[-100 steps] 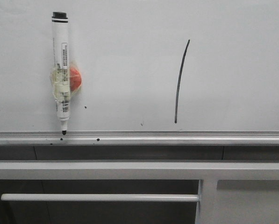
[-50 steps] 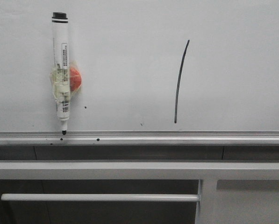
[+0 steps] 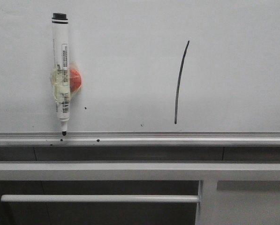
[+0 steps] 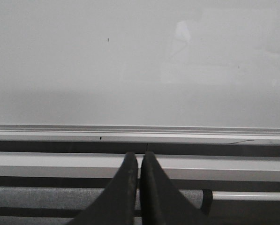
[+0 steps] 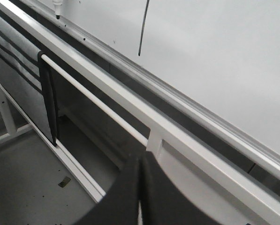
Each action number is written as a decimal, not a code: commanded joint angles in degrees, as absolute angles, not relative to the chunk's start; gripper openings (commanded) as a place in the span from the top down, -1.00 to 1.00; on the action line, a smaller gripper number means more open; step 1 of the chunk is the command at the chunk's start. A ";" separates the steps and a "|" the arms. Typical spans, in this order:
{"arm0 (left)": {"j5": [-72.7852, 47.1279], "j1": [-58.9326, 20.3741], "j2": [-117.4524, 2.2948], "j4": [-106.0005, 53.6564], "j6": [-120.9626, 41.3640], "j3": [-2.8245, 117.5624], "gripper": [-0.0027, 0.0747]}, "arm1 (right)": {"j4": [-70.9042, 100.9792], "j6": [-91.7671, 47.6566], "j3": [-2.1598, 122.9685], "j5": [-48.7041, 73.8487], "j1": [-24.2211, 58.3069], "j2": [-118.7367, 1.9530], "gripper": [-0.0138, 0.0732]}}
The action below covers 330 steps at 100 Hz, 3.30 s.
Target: Write number 1 on whiteboard
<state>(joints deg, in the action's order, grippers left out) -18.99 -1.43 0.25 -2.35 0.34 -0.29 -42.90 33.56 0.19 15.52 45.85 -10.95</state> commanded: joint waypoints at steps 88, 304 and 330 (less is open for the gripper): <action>-14.82 -1.24 1.59 -2.47 0.00 -0.69 0.98 | -43.90 33.71 1.64 12.76 45.96 -11.42 0.83; -14.82 -1.24 1.59 -2.47 0.00 -0.69 0.98 | 1.72 2.30 -2.33 10.23 -11.96 1.51 0.83; -14.82 -1.24 1.59 -2.47 0.00 -0.69 0.98 | 0.46 2.30 -2.33 15.48 -11.96 1.51 0.83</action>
<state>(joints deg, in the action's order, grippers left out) -18.89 -1.43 0.25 -2.25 0.00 -0.29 1.26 2.09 -0.88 17.62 -11.54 0.68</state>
